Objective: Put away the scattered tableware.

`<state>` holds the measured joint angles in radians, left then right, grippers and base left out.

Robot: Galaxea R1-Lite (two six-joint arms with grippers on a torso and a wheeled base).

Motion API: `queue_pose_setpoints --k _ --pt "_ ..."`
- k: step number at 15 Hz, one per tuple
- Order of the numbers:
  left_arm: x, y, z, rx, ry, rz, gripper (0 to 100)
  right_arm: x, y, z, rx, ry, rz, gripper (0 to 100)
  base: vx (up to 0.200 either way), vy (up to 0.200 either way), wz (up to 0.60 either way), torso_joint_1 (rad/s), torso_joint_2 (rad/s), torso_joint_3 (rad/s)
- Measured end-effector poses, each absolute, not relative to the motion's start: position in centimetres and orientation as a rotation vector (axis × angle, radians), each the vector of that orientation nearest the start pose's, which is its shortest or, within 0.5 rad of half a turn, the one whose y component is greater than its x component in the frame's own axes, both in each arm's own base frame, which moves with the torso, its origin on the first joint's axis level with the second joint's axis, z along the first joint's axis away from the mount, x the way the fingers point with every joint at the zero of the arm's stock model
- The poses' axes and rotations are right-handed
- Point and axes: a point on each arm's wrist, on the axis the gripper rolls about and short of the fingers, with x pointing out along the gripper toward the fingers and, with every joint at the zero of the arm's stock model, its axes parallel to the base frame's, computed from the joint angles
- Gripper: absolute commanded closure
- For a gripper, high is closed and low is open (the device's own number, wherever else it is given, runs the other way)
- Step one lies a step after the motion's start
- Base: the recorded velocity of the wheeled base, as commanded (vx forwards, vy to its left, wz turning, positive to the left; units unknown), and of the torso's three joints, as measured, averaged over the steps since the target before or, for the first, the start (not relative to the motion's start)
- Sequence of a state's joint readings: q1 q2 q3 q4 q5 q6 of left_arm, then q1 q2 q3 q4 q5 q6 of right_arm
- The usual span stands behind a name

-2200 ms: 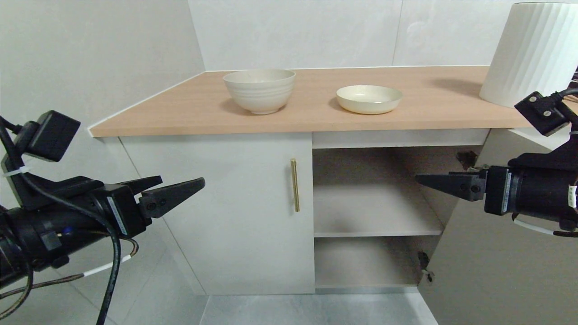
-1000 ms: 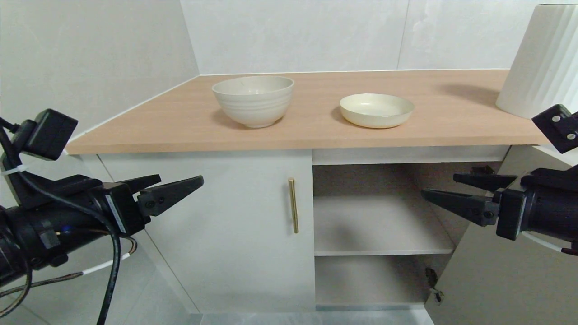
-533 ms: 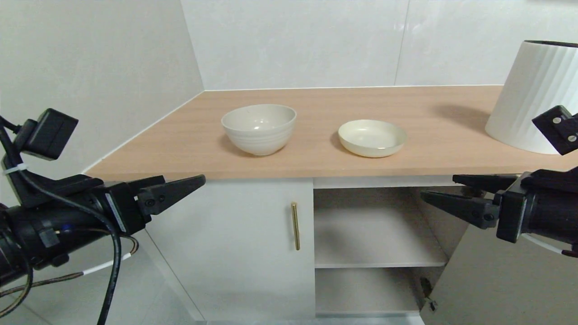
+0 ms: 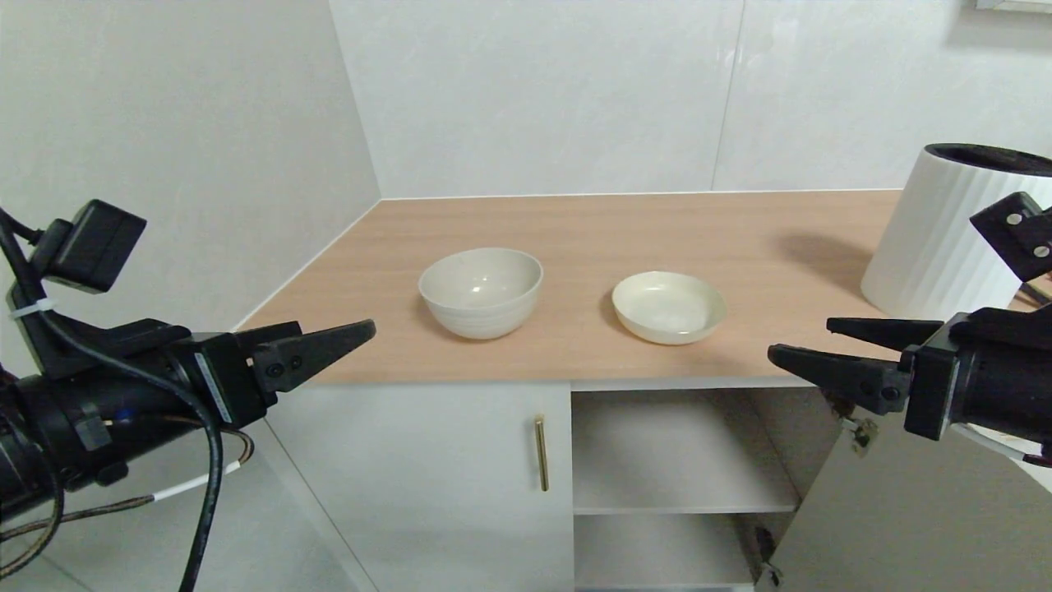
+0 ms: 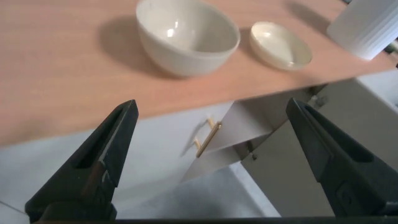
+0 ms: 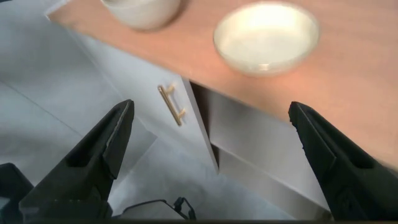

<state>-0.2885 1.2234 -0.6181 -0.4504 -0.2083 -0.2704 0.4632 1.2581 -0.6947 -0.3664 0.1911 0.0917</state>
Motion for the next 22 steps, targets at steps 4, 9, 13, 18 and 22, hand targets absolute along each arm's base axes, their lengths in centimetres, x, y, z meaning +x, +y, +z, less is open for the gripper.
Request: queue_pose_setpoints --k 4,9,13,18,22 --pt "17.7 -5.7 22.8 -0.258 0.227 -0.470 0 17.3 9.1 23.5 0.059 0.233 0.644 0 0.000 0.000 0.00 0.162 -0.39 -0.228" --pt "17.7 -5.7 23.9 -0.257 0.214 -0.469 0 18.4 9.6 24.6 0.041 0.203 0.651 0 0.000 0.000 0.00 0.018 -0.04 -0.023" --pt "18.8 -5.6 27.6 -0.253 0.294 -0.434 0 21.4 10.7 28.6 0.075 0.257 0.588 0 0.000 0.000 0.00 0.000 0.00 0.000" --pt "23.6 -6.0 28.4 -0.357 0.421 -0.295 0 25.9 11.5 28.1 0.125 0.387 0.401 0 0.000 0.000 0.00 0.000 0.00 0.000" --pt "27.8 -7.2 26.4 -0.420 0.492 -0.195 0 29.0 12.6 26.1 0.087 0.429 0.254 0 0.000 0.000 0.00 0.000 0.00 0.000"
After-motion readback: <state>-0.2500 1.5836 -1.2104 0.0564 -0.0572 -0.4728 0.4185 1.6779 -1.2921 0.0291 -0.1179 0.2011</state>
